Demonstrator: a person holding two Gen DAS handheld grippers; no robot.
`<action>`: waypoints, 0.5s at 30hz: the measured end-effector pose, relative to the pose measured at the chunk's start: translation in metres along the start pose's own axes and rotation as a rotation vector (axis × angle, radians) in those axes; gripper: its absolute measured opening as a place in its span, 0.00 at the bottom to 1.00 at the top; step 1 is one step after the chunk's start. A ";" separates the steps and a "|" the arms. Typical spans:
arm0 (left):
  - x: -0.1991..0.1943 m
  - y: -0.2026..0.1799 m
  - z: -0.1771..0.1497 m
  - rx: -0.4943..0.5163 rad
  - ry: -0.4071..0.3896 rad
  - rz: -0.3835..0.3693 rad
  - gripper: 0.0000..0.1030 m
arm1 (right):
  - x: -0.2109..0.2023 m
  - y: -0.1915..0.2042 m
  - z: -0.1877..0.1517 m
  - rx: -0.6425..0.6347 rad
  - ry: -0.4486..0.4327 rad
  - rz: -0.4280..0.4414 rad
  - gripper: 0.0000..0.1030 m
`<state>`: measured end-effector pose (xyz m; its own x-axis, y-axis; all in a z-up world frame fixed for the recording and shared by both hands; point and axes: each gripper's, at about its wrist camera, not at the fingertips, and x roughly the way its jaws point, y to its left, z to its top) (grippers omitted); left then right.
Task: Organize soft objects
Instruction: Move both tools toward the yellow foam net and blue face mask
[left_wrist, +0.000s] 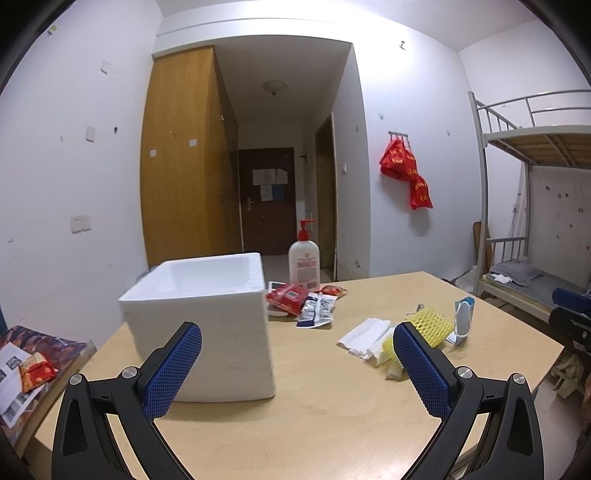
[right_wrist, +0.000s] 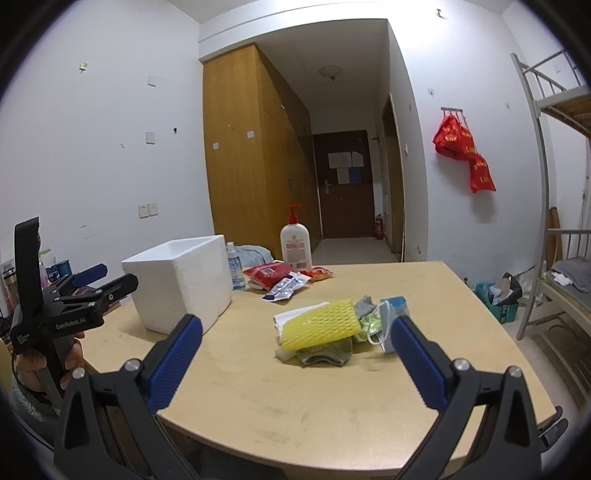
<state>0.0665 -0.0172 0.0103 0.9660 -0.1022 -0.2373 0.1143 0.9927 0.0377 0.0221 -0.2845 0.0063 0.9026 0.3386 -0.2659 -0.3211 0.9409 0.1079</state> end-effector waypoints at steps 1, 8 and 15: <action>0.005 -0.002 0.001 0.001 0.007 -0.008 1.00 | 0.004 -0.002 0.001 0.003 0.007 -0.004 1.00; 0.035 -0.015 0.010 0.017 0.042 -0.061 1.00 | 0.024 -0.018 0.008 0.019 0.035 -0.022 1.00; 0.069 -0.030 0.013 0.015 0.103 -0.139 1.00 | 0.048 -0.035 0.010 0.041 0.077 -0.038 1.00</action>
<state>0.1327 -0.0545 0.0052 0.9119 -0.2303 -0.3398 0.2490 0.9684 0.0121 0.0793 -0.3017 -0.0008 0.8889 0.3038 -0.3429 -0.2735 0.9524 0.1348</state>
